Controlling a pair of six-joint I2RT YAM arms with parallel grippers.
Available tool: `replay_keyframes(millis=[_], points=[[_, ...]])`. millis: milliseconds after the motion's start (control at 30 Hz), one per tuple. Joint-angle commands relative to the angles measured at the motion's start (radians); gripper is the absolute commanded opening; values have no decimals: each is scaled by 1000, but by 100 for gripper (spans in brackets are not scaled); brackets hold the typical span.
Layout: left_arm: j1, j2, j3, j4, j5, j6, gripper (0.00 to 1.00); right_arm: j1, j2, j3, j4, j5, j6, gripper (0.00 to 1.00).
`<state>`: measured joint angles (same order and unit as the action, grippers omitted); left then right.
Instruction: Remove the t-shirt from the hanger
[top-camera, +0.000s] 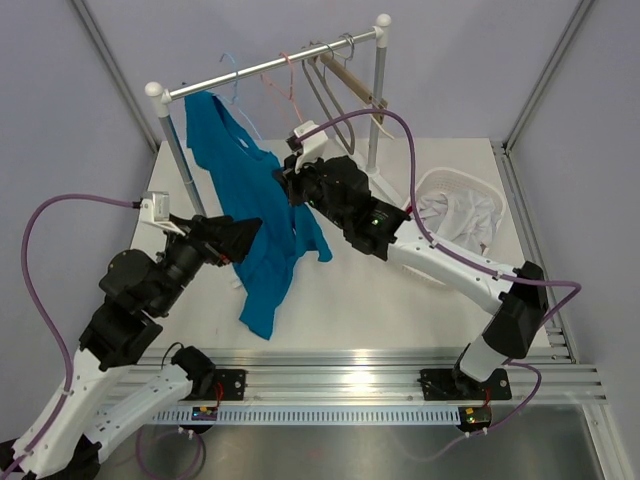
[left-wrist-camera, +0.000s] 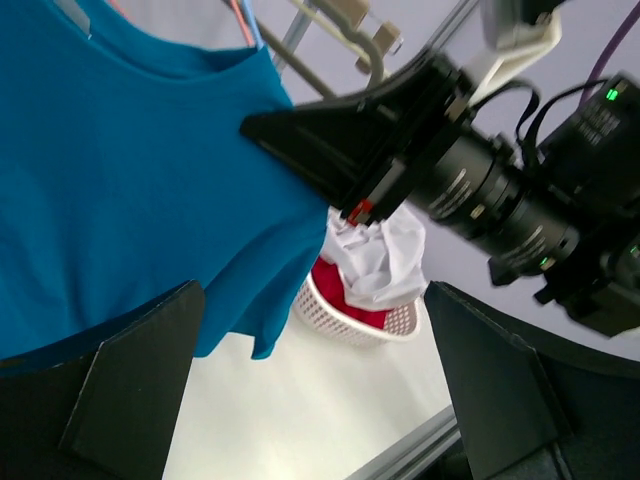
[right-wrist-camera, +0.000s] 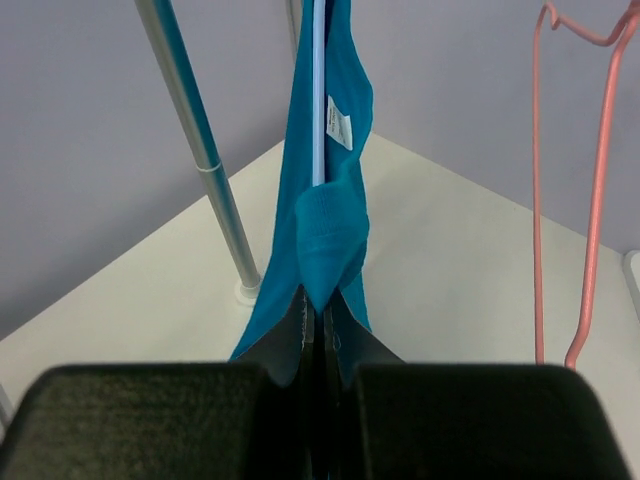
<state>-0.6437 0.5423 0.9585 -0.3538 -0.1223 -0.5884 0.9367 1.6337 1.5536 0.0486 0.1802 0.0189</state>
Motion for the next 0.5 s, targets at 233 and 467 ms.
replay_keyframes(millis=[233, 467], points=[[6, 217, 157, 174, -34, -76, 95, 97, -193, -284, 206, 125, 52, 0], [6, 343, 169, 226, -46, -105, 87, 198, -326, -421, 185, 221, 62, 0]])
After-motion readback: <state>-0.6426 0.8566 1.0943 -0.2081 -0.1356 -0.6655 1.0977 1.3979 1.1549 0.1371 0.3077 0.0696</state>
